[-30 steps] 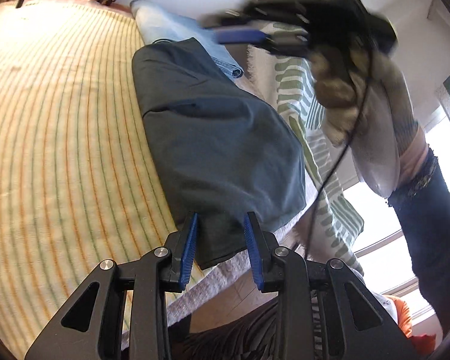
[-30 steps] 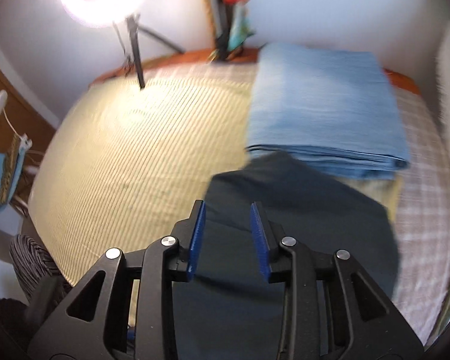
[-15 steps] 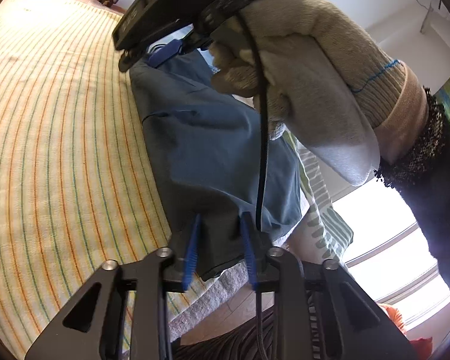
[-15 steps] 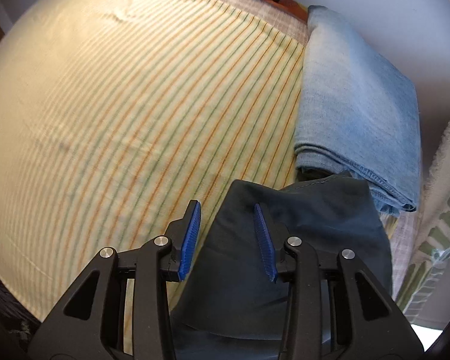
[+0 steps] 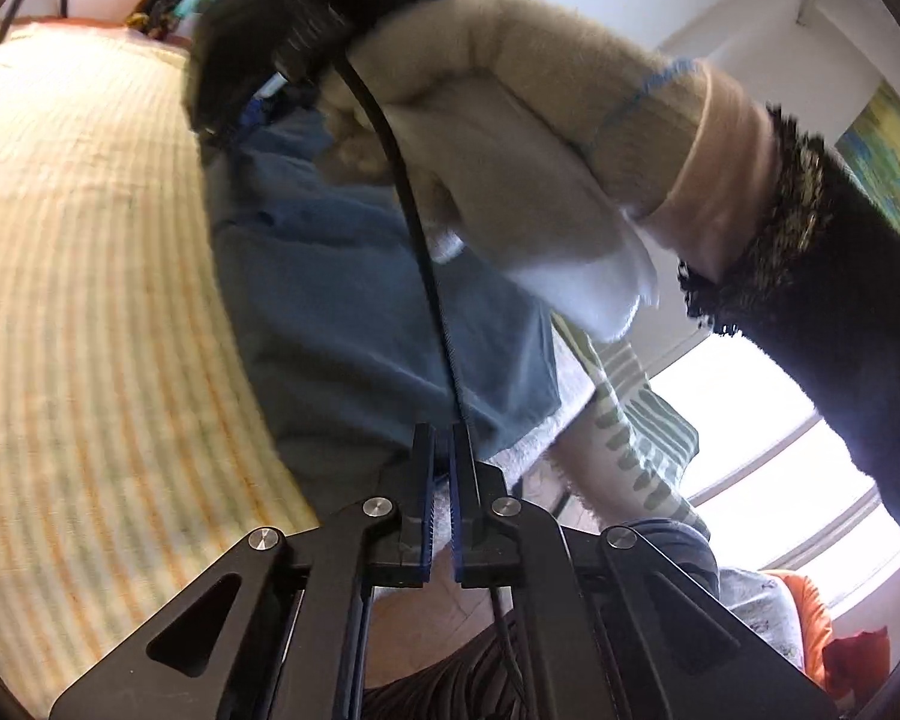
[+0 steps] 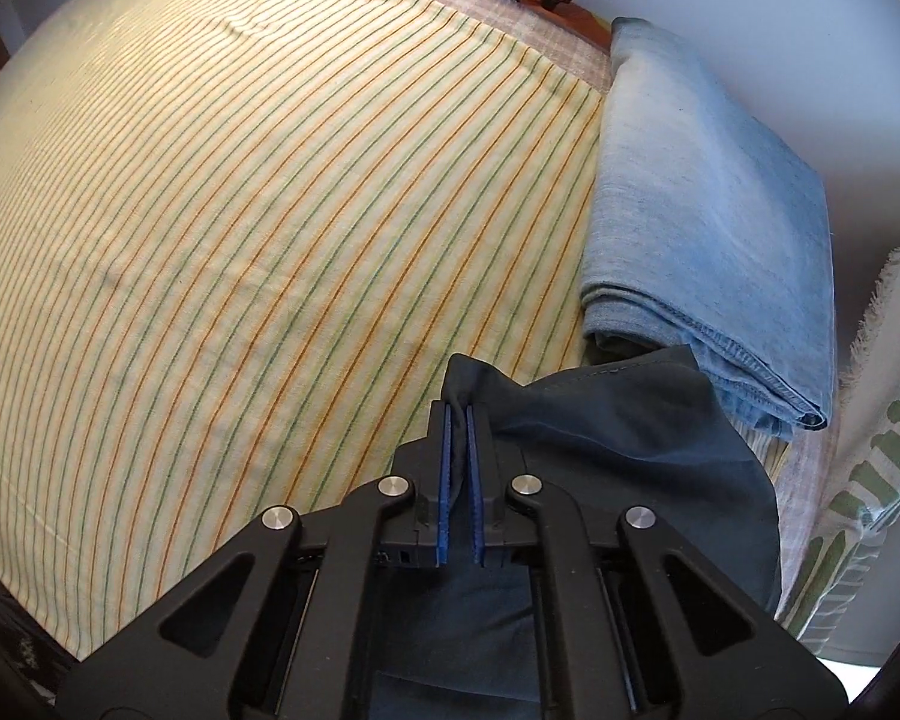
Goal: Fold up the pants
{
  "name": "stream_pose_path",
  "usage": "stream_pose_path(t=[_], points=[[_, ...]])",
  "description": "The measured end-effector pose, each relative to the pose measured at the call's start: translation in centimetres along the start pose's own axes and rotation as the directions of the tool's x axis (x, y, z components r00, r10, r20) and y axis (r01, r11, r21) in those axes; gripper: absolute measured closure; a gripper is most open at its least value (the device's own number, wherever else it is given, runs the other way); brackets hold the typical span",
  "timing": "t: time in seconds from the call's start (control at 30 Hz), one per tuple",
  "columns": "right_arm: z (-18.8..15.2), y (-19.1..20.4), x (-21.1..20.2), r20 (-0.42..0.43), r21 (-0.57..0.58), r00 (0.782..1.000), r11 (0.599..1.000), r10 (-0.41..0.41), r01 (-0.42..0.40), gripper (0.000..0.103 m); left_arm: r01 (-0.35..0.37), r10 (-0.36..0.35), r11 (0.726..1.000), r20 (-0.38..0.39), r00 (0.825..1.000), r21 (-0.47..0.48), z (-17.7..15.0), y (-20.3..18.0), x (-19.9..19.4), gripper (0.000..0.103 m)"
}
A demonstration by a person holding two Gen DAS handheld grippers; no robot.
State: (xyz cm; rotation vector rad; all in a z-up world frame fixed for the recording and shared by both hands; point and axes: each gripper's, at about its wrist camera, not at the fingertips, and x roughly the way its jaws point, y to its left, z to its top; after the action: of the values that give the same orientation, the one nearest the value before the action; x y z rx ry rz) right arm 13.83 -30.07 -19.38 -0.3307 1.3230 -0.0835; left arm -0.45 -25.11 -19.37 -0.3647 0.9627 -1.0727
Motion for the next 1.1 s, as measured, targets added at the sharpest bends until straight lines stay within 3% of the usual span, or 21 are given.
stream_pose_path(t=[0.13,0.27,0.33,0.47,0.53,0.6,0.73,0.87,1.03,1.1], points=[[-0.1,-0.5,-0.4,0.013,0.027,0.999,0.999,0.033,-0.033,0.098,-0.046,0.051,0.995,0.05,0.997,-0.09,1.0,2.0,-1.7,0.058],[-0.2,-0.8,-0.5,0.022,0.042,0.998,0.997,0.056,-0.057,0.098,-0.077,0.075,0.984,-0.016,0.997,-0.163,1.6,3.9,-0.4,0.058],[-0.5,-1.0,-0.9,0.03,0.053,0.997,0.996,0.074,-0.075,0.098,-0.045,0.035,0.974,-0.052,0.998,-0.221,1.5,4.9,0.7,0.058],[-0.3,-1.9,-0.7,0.037,0.075,0.992,0.99,0.117,-0.119,0.098,0.021,-0.028,0.966,-0.021,0.999,-0.258,2.0,5.3,0.9,0.058],[0.0,-2.4,-0.4,0.041,0.089,0.99,0.986,0.134,-0.138,0.098,0.034,-0.04,0.966,-0.016,0.999,-0.255,2.1,5.4,1.1,0.068],[-0.1,-2.5,-0.4,0.043,0.093,0.989,0.985,0.144,-0.148,0.098,0.013,-0.022,0.97,-0.032,0.999,-0.244,2.1,5.5,1.6,0.094],[-0.1,-2.3,-0.3,0.054,0.081,0.989,0.987,0.138,-0.142,0.099,0.002,-0.005,0.979,-0.015,1.0,-0.204,1.9,4.6,1.9,0.097],[-0.2,-2.3,-0.3,0.068,0.096,0.988,0.985,0.139,-0.145,0.1,-0.037,0.036,0.997,-0.011,0.999,-0.065,1.8,1.2,1.8,0.097],[-0.6,-2.1,0.8,0.061,0.11,0.986,0.981,0.152,-0.158,0.1,-0.043,0.039,0.995,-0.043,0.998,-0.095,1.3,1.6,2.2,0.097],[-0.5,-2.4,1.2,0.064,0.134,0.983,0.975,0.173,-0.18,0.1,-0.056,0.053,0.997,-0.047,0.997,-0.056,1.2,1.0,1.9,0.097]])
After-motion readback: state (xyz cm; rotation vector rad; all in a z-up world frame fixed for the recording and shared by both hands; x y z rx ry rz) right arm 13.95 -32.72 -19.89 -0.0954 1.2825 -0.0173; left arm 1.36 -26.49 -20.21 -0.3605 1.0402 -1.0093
